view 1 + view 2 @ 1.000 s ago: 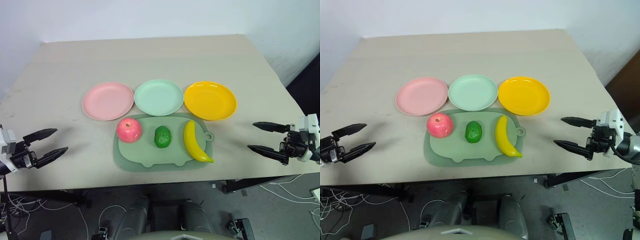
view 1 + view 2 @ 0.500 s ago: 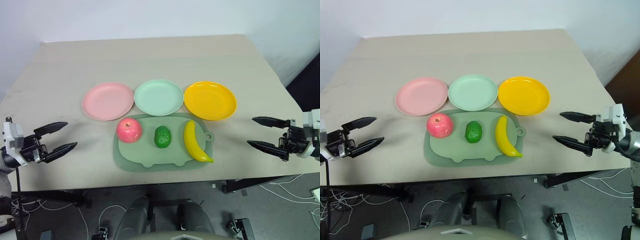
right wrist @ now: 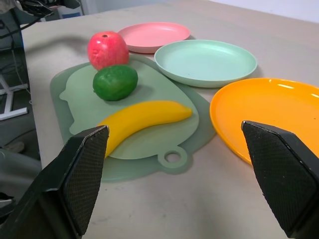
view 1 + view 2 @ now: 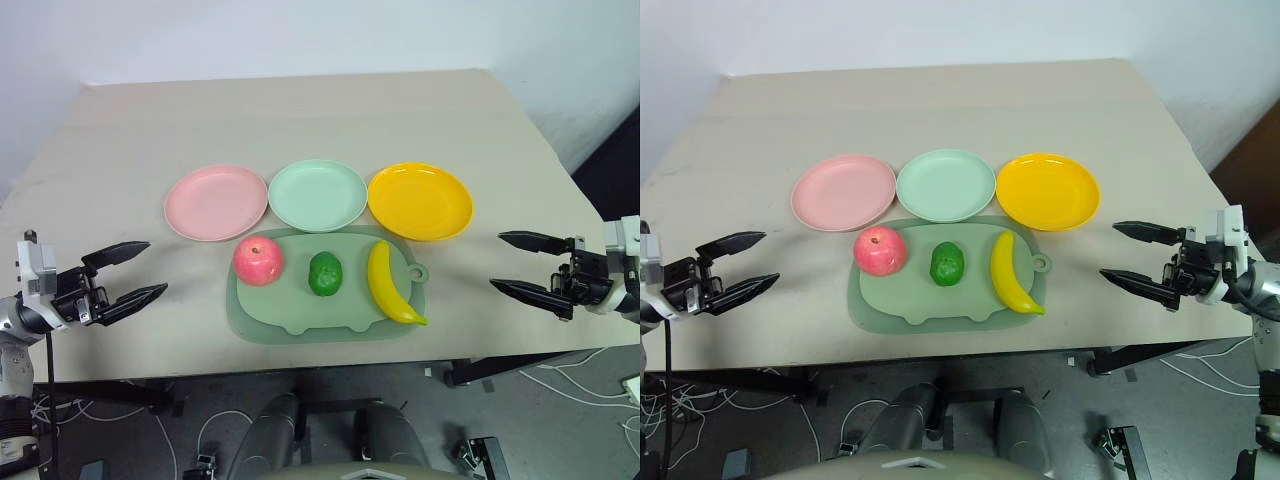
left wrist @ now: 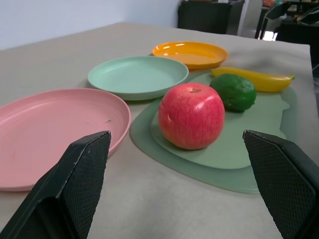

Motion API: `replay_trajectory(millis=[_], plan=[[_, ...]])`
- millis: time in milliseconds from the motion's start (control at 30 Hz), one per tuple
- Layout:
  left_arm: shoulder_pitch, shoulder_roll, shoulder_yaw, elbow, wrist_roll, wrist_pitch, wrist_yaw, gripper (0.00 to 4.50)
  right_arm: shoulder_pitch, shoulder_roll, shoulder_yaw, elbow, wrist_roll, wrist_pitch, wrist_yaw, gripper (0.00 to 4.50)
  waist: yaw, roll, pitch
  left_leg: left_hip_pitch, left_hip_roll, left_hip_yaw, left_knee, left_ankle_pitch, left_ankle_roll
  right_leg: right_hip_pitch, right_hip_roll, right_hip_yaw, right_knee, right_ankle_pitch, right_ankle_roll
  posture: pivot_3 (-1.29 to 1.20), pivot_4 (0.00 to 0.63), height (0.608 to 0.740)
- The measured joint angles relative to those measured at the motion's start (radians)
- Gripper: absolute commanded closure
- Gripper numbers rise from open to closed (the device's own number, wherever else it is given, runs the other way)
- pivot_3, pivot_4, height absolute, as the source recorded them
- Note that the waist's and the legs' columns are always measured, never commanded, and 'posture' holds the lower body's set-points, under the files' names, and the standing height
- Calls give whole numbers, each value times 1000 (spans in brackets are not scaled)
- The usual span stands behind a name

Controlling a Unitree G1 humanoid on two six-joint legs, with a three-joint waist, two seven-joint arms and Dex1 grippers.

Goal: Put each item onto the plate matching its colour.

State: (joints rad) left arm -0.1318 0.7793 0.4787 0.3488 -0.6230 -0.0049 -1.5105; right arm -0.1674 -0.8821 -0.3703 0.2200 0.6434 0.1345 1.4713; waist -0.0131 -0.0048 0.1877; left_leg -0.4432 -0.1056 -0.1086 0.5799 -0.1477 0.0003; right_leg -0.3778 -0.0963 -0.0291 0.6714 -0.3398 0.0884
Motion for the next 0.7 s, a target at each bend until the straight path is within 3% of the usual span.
replay_trajectory(millis=[433,567,700], plan=[[40,-29,-42,-41,0,18,-9,12,58,0,-31,-99,6,40,-41,0,0,0,0,0,0,0,0,0,0,2,0,0,0,-1,-3,0,150,737],[40,-37,-62,-41,1,17,-13,12,121,4,-32,-246,20,96,-98,0,3,0,0,0,0,0,0,0,0,2,0,0,-1,-1,-3,0,150,737],[37,-37,-74,-41,4,4,-30,12,175,24,-3,-434,29,213,-246,0,1,0,0,0,0,0,0,-1,-1,1,0,0,-1,-2,-3,0,150,737]])
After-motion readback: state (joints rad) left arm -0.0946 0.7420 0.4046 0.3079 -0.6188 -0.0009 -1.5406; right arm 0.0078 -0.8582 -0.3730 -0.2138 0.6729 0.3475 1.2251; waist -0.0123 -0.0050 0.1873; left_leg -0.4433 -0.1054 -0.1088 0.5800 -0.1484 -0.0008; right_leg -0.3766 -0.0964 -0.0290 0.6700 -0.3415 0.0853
